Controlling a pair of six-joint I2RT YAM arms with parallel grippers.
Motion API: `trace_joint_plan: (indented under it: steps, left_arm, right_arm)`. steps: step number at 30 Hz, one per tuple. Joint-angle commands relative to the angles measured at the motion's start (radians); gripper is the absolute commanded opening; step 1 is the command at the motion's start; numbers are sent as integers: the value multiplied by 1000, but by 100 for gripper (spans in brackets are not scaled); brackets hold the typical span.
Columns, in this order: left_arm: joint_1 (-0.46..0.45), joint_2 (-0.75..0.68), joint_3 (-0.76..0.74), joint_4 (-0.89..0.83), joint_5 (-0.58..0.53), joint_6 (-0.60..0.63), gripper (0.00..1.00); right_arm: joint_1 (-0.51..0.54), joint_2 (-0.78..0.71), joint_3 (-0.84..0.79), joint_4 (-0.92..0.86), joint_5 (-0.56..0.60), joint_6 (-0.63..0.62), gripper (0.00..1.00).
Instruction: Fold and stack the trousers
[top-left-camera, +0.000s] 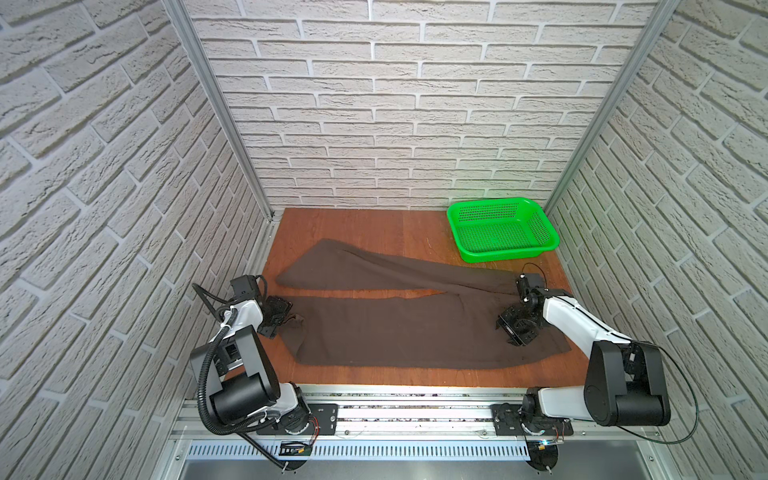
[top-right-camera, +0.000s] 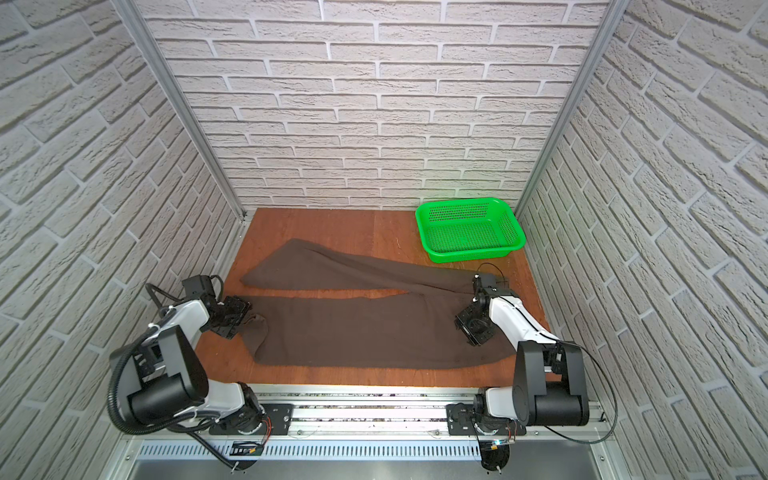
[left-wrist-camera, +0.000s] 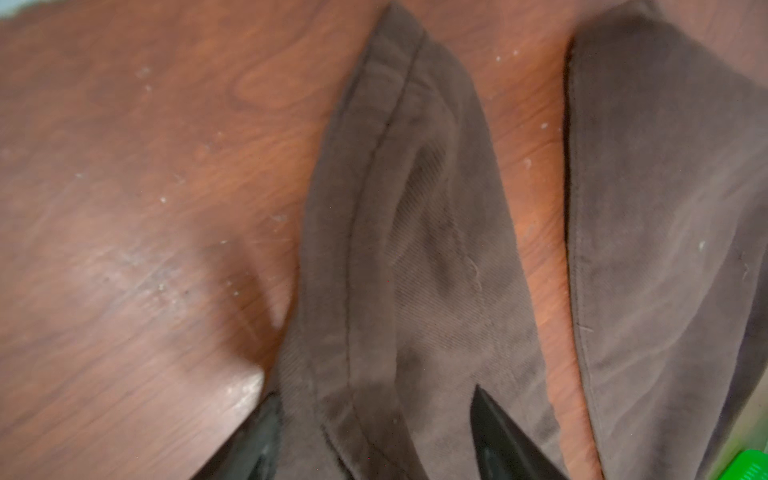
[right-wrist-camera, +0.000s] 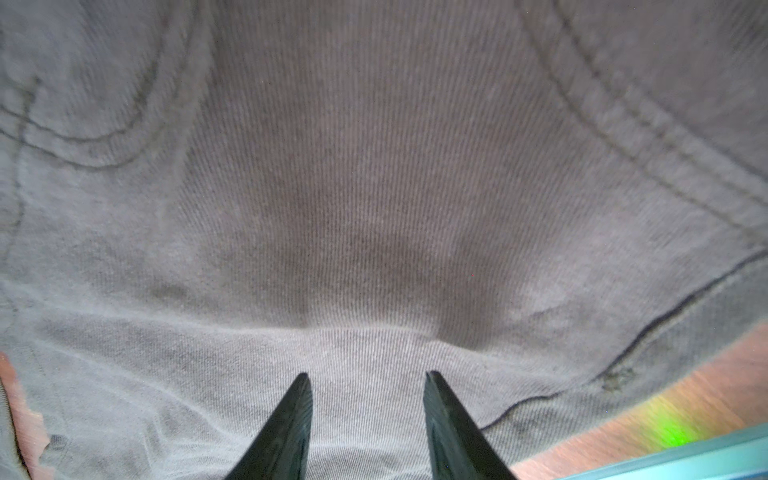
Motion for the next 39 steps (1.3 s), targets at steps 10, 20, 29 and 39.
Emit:
trace_joint_plan:
  steps: [10, 20, 29, 39]
  left_arm:
    - [-30, -99, -20, -89, 73, -41, 79]
    - [-74, -49, 2, -51, 59, -123, 72]
    - [-72, -81, 8, -115, -33, -119, 18]
    - [162, -296, 194, -475, -173, 136, 0]
  right_arm:
    - [7, 9, -33, 70, -38, 13, 46]
    - [7, 21, -54, 112, -74, 9, 46]
    - [7, 30, -54, 123, -88, 6, 46]
    - [7, 37, -60, 122, -95, 8, 46]
